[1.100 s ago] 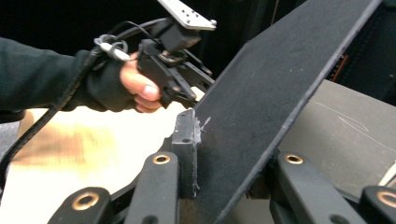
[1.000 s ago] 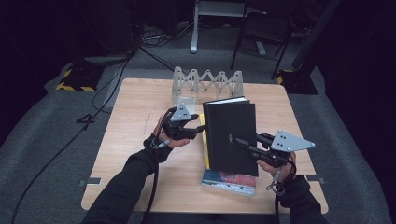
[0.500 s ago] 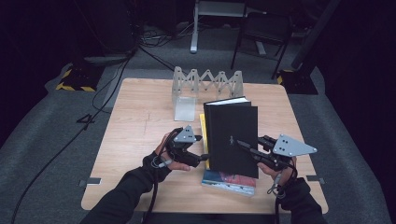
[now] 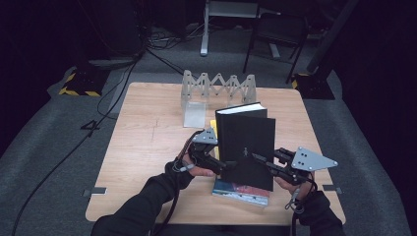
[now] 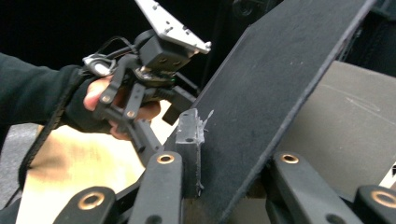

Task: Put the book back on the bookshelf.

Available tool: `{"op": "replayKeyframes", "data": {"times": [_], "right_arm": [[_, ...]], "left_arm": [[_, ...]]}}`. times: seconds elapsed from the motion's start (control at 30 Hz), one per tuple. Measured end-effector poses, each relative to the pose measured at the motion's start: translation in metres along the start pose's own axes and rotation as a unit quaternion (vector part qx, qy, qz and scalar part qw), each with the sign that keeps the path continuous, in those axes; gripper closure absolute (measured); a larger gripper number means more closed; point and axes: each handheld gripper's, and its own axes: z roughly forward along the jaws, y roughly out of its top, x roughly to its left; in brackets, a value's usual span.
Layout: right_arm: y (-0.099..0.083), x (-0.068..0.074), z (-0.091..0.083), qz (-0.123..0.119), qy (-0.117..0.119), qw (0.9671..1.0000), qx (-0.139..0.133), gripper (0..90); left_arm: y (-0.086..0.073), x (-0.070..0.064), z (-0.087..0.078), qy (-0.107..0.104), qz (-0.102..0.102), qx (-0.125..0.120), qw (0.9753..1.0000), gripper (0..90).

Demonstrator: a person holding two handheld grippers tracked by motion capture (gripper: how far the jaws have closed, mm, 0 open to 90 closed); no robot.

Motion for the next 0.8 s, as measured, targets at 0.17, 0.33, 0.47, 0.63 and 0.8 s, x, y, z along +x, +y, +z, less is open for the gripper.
{"op": "replayKeyframes", "data": {"times": [0.17, 0.33, 0.47, 0.63, 0.8], "right_arm": [[-0.002, 0.0, -0.005, -0.012, 0.014, 0.9995, 0.026, 69.6], [-0.008, -0.003, -0.015, 0.002, 0.004, 0.9989, 0.046, 65.7], [-0.012, -0.006, -0.021, 0.014, 0.012, 0.998, 0.06, 65.4], [-0.022, -0.005, -0.028, 0.021, -0.013, 0.9958, 0.088, 57.4], [-0.024, 0.001, -0.029, 0.011, -0.054, 0.9919, 0.114, 50.8]], "left_arm": [[0.003, 0.0, 0.003, 0.0, 0.005, 0.005, 1.0, 10.8], [0.001, 0.006, 0.002, -0.018, -0.014, -0.005, 0.9997, 15.3], [0.003, 0.001, 0.001, -0.015, 0.01, -0.011, 0.9998, 21.3], [0.007, -0.012, 0.0, -0.001, 0.057, -0.007, 0.9984, 30.0], [0.01, -0.019, 0.0, 0.002, 0.078, -0.006, 0.9969, 36.6]]}}
